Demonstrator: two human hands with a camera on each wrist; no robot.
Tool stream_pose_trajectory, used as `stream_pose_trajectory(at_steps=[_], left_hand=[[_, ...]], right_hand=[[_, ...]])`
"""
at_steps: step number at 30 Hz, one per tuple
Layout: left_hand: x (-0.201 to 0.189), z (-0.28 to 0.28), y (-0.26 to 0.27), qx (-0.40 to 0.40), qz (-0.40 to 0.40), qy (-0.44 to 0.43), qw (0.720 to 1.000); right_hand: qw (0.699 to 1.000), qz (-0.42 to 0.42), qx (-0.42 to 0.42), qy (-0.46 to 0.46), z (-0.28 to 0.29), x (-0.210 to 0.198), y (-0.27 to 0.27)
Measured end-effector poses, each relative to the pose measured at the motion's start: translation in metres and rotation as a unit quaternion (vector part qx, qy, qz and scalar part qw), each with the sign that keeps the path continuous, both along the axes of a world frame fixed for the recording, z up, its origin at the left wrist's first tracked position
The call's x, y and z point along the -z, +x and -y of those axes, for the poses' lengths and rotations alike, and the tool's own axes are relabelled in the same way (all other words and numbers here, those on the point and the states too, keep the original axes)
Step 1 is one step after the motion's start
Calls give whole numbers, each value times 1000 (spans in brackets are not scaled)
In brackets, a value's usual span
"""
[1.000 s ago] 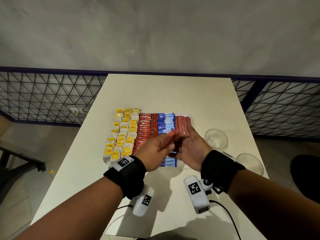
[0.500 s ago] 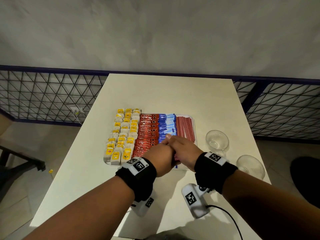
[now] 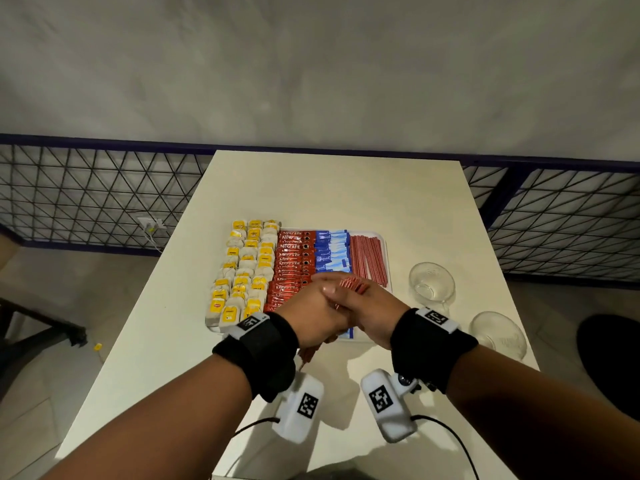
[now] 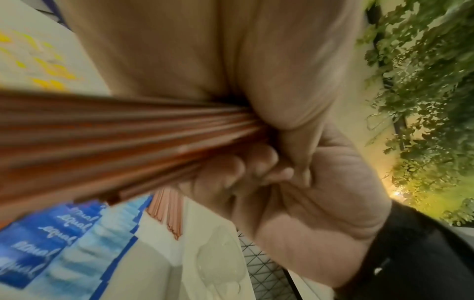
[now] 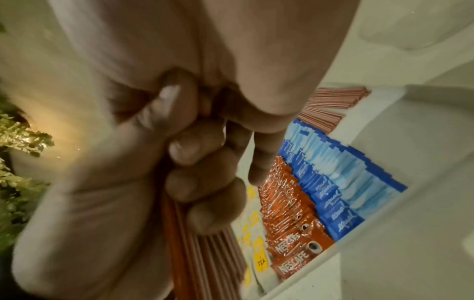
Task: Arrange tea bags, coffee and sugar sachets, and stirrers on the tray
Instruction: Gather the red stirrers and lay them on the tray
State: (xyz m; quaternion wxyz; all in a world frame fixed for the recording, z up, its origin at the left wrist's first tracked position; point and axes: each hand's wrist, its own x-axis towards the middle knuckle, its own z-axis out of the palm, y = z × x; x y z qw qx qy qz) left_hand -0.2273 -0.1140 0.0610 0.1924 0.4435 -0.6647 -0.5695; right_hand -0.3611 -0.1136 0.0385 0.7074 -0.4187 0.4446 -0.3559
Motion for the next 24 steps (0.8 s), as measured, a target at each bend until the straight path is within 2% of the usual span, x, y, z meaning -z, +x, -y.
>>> stream_pose_trajectory(at_steps=[5, 8, 10, 12, 14, 19, 22, 24], left_hand=[[5, -7, 5, 9, -25, 114, 993], [3, -5, 8, -20, -34, 60, 997], [-3, 2, 10, -87, -111, 23, 990], [-15, 8, 8, -154, -176, -57, 971], [-24, 11, 4, -172, -212, -112, 955], [-13, 3, -4, -162, -149, -151, 964], [-11, 0, -4, -160, -131, -144, 968], [-13, 1, -2, -157, -133, -102, 973]], right_hand=[[1000, -22, 2, -18, 0, -4, -4], [1000, 7, 10, -3, 1, -2, -2], [997, 47, 5, 67, 0, -1, -3], [984, 64, -1, 164, -3, 3, -5], [974, 68, -15, 214, -8, 3, -6], [963, 173, -4, 208, -8, -8, -5], [976, 125, -28, 178, -6, -10, -11], [983, 115, -5, 140, -3, -9, -15]])
